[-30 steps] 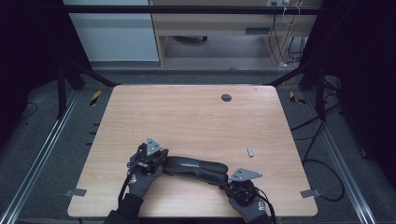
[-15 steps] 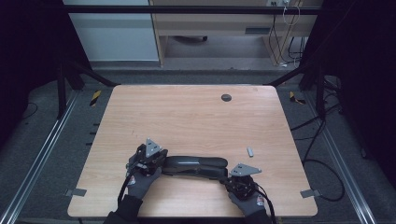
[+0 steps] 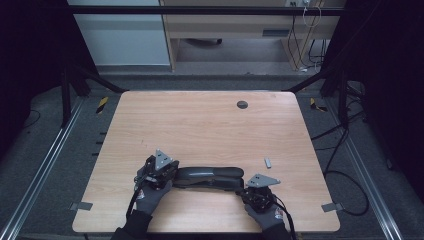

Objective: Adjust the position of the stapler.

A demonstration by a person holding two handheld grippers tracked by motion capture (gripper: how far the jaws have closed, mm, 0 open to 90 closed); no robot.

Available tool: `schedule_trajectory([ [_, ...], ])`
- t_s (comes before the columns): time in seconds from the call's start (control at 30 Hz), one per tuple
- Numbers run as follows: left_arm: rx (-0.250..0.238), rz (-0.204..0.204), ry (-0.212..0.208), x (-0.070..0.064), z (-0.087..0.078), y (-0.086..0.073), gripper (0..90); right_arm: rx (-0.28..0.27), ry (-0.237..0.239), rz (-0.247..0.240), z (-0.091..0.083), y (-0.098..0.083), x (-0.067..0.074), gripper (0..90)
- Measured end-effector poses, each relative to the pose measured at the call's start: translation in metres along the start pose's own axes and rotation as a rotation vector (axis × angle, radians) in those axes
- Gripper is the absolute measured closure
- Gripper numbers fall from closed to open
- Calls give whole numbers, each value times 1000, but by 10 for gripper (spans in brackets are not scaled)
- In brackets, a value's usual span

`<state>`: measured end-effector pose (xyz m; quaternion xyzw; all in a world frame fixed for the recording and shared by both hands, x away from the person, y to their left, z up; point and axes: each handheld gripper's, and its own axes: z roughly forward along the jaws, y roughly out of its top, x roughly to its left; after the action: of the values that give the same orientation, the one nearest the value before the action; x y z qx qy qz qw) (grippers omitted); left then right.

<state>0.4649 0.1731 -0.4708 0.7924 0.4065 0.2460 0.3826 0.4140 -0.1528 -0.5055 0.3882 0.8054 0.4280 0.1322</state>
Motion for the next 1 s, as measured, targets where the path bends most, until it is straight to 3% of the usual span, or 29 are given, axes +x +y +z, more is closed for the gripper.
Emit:
schedule_trajectory([
  [0.13,-23,-11,17,3,-5,1,900,-36,-10,-7,-7,2,-1,900],
  [0.43,-105,15,68,4,-33,10,835,-107,-80,55,-28,-2,-23,886],
  [0.73,-139,57,57,-10,-47,19,715,-111,-127,86,-38,-6,-39,815],
  [1.0,-140,99,23,-22,-53,26,518,-114,-162,103,-42,-9,-47,710],
])
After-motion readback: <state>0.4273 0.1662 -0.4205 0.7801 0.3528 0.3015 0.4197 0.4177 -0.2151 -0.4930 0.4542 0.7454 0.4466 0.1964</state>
